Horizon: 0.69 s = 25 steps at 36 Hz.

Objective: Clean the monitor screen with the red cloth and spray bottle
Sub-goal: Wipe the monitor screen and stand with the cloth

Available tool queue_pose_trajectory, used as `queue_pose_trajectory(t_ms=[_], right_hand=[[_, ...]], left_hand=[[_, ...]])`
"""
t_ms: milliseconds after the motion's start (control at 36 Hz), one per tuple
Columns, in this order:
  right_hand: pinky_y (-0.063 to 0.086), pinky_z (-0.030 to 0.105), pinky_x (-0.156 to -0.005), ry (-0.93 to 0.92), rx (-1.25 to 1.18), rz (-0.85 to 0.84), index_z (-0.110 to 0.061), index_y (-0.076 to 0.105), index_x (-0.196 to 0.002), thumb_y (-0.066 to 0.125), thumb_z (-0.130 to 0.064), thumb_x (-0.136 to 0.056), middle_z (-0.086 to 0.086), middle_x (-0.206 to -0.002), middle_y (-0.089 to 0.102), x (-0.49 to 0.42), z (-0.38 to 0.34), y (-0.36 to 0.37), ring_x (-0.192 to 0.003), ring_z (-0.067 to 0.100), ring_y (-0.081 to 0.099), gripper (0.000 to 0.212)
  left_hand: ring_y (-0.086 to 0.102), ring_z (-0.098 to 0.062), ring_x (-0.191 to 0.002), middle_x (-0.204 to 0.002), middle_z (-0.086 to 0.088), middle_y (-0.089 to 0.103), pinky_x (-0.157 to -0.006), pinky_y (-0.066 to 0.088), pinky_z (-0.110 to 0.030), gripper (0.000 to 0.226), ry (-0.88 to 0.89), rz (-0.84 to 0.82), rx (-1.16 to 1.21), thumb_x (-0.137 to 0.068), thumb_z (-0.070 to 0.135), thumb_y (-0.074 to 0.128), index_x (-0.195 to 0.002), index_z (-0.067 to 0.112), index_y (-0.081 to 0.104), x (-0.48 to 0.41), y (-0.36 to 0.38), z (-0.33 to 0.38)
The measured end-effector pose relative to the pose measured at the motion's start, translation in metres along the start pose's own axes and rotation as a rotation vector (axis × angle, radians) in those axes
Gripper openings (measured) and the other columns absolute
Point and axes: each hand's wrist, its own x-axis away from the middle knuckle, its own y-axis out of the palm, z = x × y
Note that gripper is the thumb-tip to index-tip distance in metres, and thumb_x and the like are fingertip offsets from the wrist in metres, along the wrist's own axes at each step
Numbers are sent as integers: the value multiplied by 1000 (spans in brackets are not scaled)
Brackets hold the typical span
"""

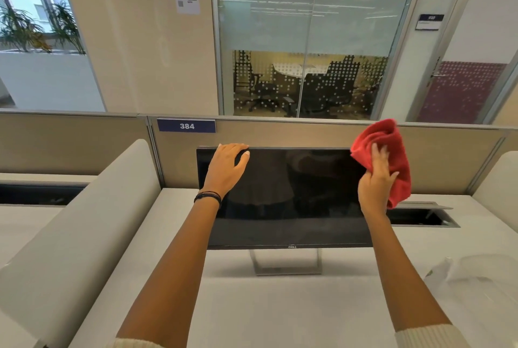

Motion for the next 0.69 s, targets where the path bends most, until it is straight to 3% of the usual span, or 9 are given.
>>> queue_pose_trajectory(t_ms=[83,250,333,417,528,611,694], right_hand=[[15,61,-110,3,127,-98,-17,26,-146,40,5,-94,9,-155,22,6,9,7,-143,30,17,58],[28,62,-107,74,141,-91,-15,21,-147,38,9,-92,12,-154,22,26,26,16,-141,35,21,62],[31,54,-108,109,198,-127,-13,16,-148,37,8,-93,14,-155,20,42,36,17,-141,35,20,63],[27,41,-114,217,-33,-184,-21,20,-147,37,7,-88,5,-154,22,58,44,14,-141,25,23,68],[28,12,-100,279,-180,-16,-26,36,-140,42,0,-90,-2,-144,41,69,45,9,-131,9,36,57],[39,14,-95,373,-326,231,-32,53,-125,52,-37,-92,-15,-121,58,54,31,3,-116,7,51,34],[33,4,-97,280,-426,266,-26,50,-131,42,-27,-99,-16,-122,57,32,16,-5,-113,-5,49,33]], left_hand=[[45,-20,-126,-131,-7,56,-118,20,-42,34,5,0,-1,-96,28,44,-125,13,54,0,0,1],[45,-20,-126,-132,-7,55,-118,22,-44,34,-4,6,-4,-96,28,45,-125,13,54,-1,1,2],[45,-21,-127,-131,-7,55,-118,21,-43,34,-3,7,-3,-96,27,45,-125,13,54,0,1,3],[45,-21,-127,-132,-8,55,-118,20,-43,34,0,2,-5,-96,27,44,-125,12,54,1,-1,4],[43,-21,-128,-133,-7,54,-118,20,-43,36,-9,-8,-11,-96,27,44,-127,12,53,1,-1,4],[43,-22,-128,-134,-7,54,-118,20,-42,35,-8,-8,-15,-96,28,44,-127,13,53,1,-1,3],[44,-22,-128,-133,-7,54,-118,20,-43,35,-1,-1,-15,-96,27,44,-126,13,53,1,0,3]])
